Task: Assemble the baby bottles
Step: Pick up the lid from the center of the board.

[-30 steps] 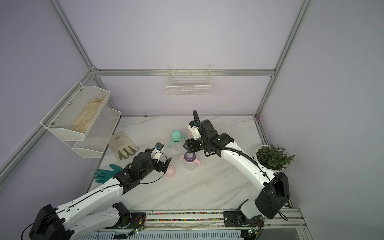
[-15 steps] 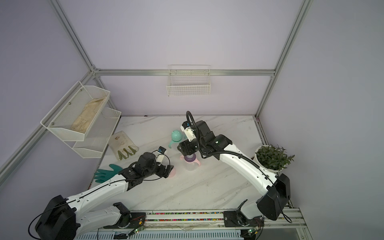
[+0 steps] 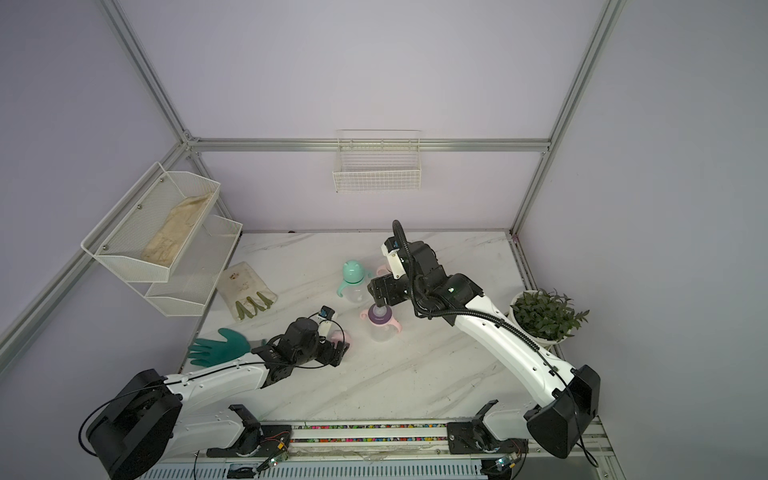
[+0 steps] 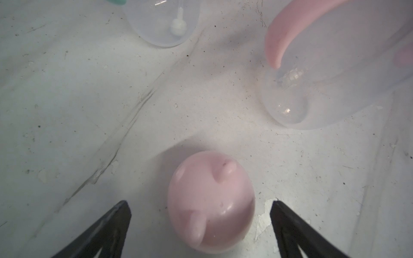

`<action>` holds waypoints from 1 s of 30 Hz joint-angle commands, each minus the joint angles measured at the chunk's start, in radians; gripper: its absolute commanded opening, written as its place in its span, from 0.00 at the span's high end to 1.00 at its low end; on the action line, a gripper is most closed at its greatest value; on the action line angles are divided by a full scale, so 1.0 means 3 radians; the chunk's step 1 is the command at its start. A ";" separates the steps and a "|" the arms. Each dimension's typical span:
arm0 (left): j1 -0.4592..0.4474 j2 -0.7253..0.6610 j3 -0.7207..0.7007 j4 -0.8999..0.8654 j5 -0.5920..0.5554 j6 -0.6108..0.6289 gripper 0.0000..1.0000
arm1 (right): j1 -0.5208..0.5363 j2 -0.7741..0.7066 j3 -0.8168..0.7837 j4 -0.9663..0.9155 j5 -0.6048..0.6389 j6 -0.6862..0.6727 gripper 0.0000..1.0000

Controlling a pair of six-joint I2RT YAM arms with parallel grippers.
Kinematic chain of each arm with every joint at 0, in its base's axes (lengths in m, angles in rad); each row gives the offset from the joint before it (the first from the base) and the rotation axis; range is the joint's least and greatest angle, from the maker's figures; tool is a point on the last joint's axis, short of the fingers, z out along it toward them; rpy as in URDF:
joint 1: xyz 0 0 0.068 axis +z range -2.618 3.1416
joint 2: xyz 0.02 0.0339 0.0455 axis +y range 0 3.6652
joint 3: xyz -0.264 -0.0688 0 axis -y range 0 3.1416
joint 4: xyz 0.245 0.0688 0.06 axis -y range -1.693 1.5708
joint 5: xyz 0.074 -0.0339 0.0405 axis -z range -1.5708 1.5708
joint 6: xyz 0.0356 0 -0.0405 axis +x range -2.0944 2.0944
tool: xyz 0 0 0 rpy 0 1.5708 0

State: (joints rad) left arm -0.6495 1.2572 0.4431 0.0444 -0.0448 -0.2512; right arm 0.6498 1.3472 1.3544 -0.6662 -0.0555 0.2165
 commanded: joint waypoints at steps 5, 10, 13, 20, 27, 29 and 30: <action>-0.0057 0.0301 0.0028 0.0340 -0.0111 -0.0040 0.12 | -0.0112 -0.0085 -0.0071 0.0045 0.0067 0.0116 0.06; -0.0078 0.0391 0.0029 0.0349 -0.0173 -0.0029 0.22 | -0.0186 -0.0132 -0.0134 0.0048 0.0049 0.0153 0.06; -0.0080 0.0345 0.0025 0.0349 -0.0180 -0.0009 0.27 | -0.0217 -0.0139 -0.0153 0.0044 0.0045 0.0163 0.05; -0.0086 0.0078 0.0060 0.0215 -0.0179 0.0055 0.35 | -0.0303 -0.0142 -0.0232 0.0050 0.0063 0.0163 0.05; -0.0085 -0.0388 0.0531 -0.0473 -0.0001 0.0304 0.40 | -0.0467 -0.0148 -0.0374 0.0068 0.0081 0.0190 0.05; -0.0085 -0.0539 0.0747 -0.0649 0.0106 0.0405 0.41 | -0.0517 -0.0137 -0.0400 0.0060 0.0080 0.0216 0.05; -0.0084 -0.0580 0.0857 -0.0724 0.0151 0.0443 0.42 | -0.0532 -0.0138 -0.0407 0.0064 0.0078 0.0214 0.05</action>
State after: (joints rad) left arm -0.6701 1.1442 0.5766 -0.1116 -0.0521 -0.1864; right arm 0.5053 1.3258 1.2400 -0.6628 -0.0414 0.2646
